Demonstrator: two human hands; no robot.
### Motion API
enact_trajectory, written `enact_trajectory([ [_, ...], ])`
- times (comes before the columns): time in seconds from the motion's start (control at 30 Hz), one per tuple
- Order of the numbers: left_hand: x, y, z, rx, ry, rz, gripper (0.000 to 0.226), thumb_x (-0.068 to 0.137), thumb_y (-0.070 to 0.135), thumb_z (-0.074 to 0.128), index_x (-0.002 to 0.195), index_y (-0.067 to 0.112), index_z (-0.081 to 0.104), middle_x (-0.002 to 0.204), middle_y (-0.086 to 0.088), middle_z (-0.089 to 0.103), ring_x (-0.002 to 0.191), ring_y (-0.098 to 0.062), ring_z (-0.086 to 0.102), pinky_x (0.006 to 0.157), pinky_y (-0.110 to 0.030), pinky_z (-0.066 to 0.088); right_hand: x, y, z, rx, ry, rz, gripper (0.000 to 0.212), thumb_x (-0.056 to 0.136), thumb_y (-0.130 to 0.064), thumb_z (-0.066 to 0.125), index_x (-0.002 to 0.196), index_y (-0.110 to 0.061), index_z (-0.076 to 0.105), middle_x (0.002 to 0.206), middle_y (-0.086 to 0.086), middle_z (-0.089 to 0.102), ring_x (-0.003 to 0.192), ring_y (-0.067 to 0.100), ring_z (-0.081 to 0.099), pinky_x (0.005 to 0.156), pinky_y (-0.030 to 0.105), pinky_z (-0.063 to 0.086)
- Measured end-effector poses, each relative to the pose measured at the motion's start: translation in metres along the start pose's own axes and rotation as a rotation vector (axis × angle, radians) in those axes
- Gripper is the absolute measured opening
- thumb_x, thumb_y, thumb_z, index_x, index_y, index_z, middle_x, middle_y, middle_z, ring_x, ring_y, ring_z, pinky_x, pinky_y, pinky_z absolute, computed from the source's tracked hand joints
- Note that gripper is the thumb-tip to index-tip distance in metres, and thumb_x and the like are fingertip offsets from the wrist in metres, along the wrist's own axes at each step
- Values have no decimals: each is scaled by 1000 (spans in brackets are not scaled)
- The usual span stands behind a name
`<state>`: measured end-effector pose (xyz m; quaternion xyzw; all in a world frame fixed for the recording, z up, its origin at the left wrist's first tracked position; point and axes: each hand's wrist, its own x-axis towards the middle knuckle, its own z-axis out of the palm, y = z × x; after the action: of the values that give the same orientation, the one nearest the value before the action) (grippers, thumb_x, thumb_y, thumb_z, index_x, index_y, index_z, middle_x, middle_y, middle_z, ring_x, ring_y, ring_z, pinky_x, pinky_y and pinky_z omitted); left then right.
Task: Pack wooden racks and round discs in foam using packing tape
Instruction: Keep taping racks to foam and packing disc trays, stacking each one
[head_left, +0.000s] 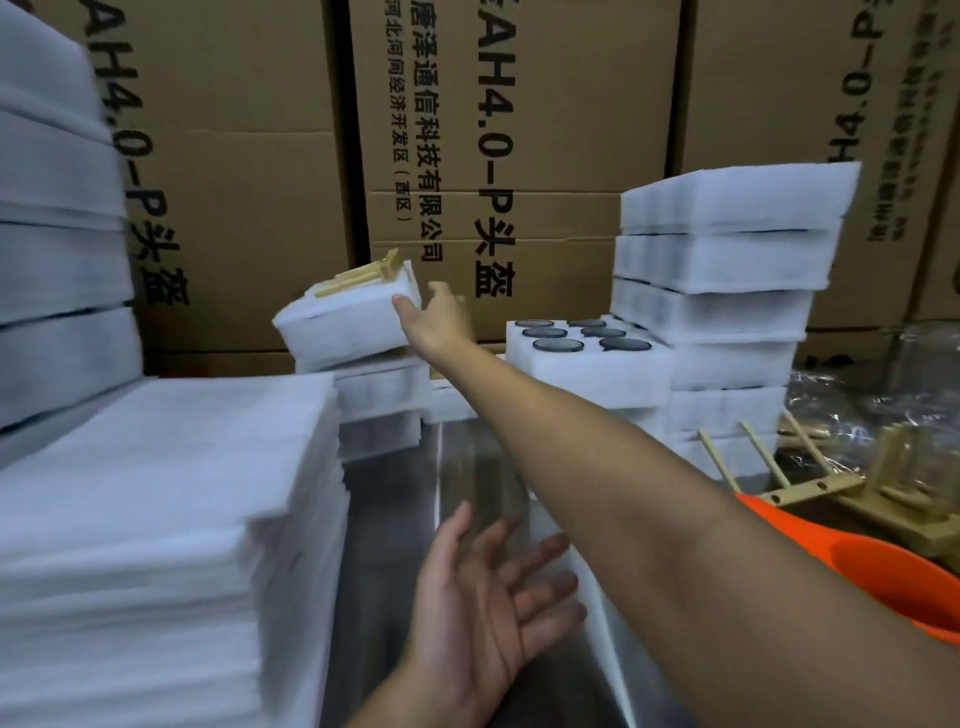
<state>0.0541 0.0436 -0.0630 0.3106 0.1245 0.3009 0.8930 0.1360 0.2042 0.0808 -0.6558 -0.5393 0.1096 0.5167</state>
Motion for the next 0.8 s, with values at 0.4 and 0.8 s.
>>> enact_trajectory([
  [0.4, -4, 0, 7, 226, 93, -23, 62, 70, 46, 48, 120, 11, 57, 92, -14, 70, 58, -22, 61, 52, -27, 47, -49, 66, -137, -1027, -75, 230, 58, 86, -10, 39, 138, -34, 37, 144, 17, 34, 135, 38, 23, 112, 61, 2],
  [0.8, -1, 1, 0, 446, 192, 163, 44, 85, 43, 42, 110, 11, 61, 80, -6, 67, 55, -15, 56, 47, -24, 40, -60, 69, -160, -1102, -169, -109, 58, 80, -8, 46, 131, -34, 38, 124, 6, 58, 122, 28, 47, 109, 49, 13],
])
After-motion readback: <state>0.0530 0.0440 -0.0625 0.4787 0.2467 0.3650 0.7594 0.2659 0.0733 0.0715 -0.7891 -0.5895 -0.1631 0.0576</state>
